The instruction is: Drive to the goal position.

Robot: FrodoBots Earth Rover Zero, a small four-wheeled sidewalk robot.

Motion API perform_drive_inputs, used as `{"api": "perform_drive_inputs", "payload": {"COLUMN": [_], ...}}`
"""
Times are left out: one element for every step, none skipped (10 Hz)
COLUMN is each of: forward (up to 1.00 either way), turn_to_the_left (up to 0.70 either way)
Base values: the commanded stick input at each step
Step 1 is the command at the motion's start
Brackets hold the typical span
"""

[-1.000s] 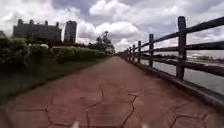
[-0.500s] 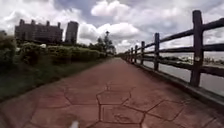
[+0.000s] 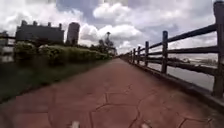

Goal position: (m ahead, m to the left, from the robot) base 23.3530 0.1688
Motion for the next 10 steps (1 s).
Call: {"api": "perform_drive_inputs", "payload": {"forward": [1.0, 1.0, 1.0, 1.0, 1.0, 1.0, 1.0, 1.0, 1.0, 1.0], "turn_to_the_left": [0.0, 0.0, 0.0, 0.0, 0.0, 0.0, 0.0, 0.0, 0.0, 0.0]}}
